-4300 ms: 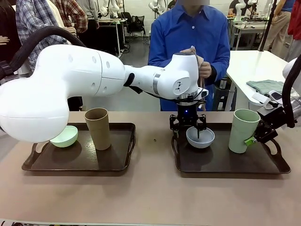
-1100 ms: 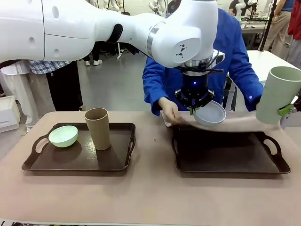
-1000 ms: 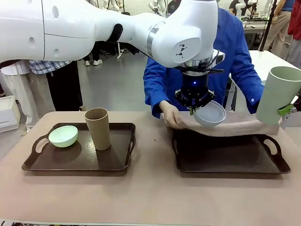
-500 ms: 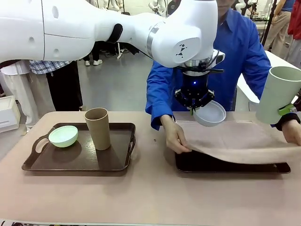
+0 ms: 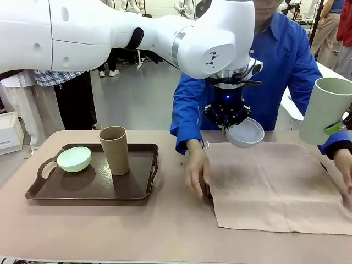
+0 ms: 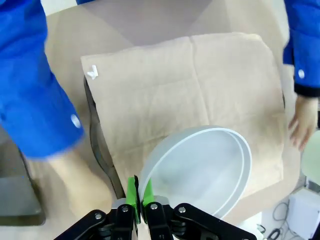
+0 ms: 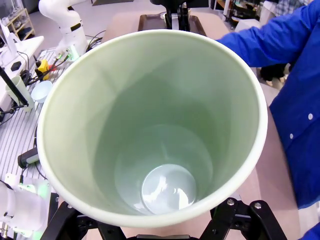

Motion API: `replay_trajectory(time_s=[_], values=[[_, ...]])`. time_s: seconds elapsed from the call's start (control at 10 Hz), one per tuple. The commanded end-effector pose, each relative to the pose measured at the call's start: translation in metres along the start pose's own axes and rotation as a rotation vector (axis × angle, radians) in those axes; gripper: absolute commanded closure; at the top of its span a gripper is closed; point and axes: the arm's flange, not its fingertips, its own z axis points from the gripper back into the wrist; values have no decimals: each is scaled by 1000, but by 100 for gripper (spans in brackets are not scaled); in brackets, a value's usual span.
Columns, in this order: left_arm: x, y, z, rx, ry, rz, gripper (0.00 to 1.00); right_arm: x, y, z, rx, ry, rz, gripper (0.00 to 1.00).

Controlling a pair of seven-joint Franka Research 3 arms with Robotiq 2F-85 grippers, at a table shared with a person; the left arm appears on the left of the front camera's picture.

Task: Set up a tray with a mat and arrange the tableware.
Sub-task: Place the Picnic Bowl and Reusable plastic cup back onto the Handle tray in front of the human's position.

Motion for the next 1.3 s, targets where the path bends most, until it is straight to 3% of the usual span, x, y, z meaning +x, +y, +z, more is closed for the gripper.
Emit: replay_trajectory(time_s=[0.0,1.2], values=[[1,-2,1,-2,-3,-3,100,2,0,-1,-4,-4,11,74],[1,-2,1,-2,-3,-3,100,2,0,-1,-4,-4,11,74]])
